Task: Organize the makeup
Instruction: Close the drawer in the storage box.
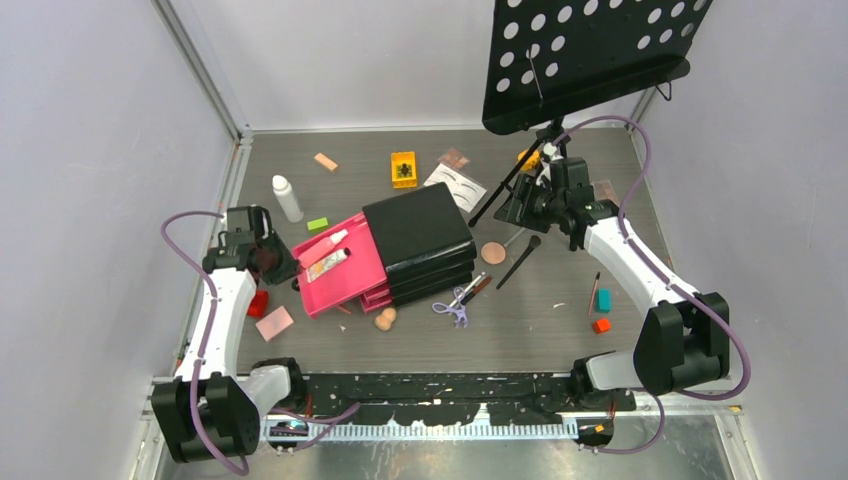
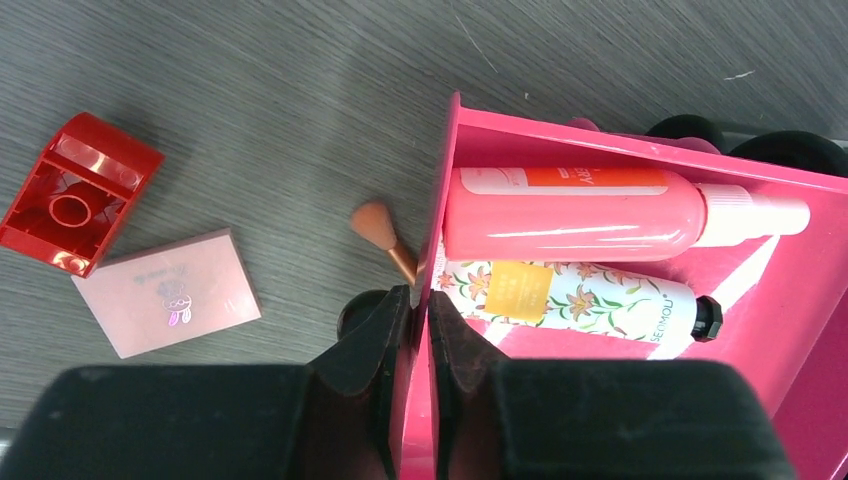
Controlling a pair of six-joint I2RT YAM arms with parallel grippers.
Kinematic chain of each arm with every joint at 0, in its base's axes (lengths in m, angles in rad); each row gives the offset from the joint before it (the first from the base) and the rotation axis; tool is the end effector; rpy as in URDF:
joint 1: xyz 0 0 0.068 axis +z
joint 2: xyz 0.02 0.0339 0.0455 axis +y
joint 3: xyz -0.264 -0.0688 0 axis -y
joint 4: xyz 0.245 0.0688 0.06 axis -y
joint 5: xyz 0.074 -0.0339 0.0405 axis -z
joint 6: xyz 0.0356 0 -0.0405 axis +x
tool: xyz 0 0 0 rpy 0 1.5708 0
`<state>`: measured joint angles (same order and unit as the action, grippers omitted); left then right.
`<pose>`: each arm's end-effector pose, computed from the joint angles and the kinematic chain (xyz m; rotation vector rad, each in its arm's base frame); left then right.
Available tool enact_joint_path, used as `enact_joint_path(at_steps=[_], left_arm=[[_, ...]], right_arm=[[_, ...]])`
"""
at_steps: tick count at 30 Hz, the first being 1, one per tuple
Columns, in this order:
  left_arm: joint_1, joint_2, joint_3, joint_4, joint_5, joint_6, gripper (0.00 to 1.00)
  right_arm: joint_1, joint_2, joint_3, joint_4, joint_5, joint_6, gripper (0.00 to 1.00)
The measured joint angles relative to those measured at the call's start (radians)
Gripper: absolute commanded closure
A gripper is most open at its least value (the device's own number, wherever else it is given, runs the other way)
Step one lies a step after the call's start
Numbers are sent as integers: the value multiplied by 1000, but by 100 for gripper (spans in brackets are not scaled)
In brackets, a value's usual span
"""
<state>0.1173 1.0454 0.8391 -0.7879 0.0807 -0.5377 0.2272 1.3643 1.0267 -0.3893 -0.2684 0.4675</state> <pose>0.1983 0.0205 0.2587 -0.8013 2.4546 -0.2617 0.2881 0.0763 0.2754 0.1405 2.3532 0.6583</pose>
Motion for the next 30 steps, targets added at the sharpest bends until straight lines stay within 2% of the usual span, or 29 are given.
enact_joint_path(at_steps=[4,9,20,30], left_arm=[[0,12,0,11,3,1,91],[0,15,0,14,9,16,100],[0,15,26,-20,11,31,100],[-1,13,206,-113,11,72,100]], right_arm=[[0,2,4,0,0,0,40],[0,2,4,0,0,-1,40],[0,5,4,0,-1,-2,40],[0,23,11,0,-7,-2,39]])
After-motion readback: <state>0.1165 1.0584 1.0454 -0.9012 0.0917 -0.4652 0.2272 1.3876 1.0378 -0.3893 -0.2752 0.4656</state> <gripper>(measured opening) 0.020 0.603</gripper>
